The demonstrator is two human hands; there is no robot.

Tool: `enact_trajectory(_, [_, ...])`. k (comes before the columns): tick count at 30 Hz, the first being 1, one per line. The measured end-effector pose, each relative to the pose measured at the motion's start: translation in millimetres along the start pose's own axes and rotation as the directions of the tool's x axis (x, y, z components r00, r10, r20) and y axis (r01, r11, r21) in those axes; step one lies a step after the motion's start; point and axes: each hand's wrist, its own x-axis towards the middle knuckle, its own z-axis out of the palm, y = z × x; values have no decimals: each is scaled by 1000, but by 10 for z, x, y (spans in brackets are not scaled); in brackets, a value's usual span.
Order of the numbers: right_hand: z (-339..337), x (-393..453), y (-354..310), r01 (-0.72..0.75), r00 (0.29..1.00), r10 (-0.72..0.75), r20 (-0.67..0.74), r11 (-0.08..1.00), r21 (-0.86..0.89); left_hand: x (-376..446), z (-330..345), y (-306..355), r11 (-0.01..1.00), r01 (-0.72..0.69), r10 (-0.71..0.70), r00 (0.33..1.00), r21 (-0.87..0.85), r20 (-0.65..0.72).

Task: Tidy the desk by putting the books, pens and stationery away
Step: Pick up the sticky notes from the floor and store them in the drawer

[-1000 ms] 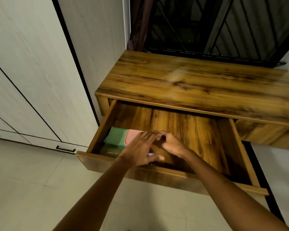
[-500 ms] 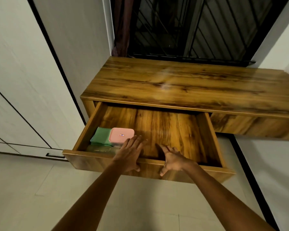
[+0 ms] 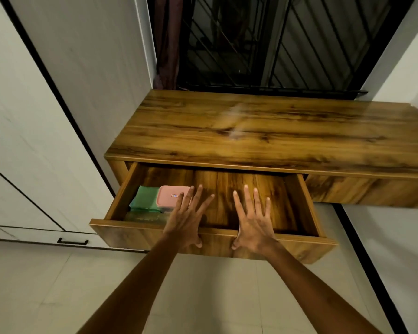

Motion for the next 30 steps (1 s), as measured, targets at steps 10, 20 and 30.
enact_trajectory(10, [-84,791,117,-70,997,69,-23,995,-66,804,-83,-272,1000,12,-12,1000,13,-6])
enact_trajectory(20, [-83,1488,229,-135,991,136,9,988,-69,1502,-107,-407,995,-2,-5,997,100,77])
enact_trajectory(30, [18,1713,214,-187,981,169,-92,955,-232,1732,-101,-480,973,3,2,1000,229,-20])
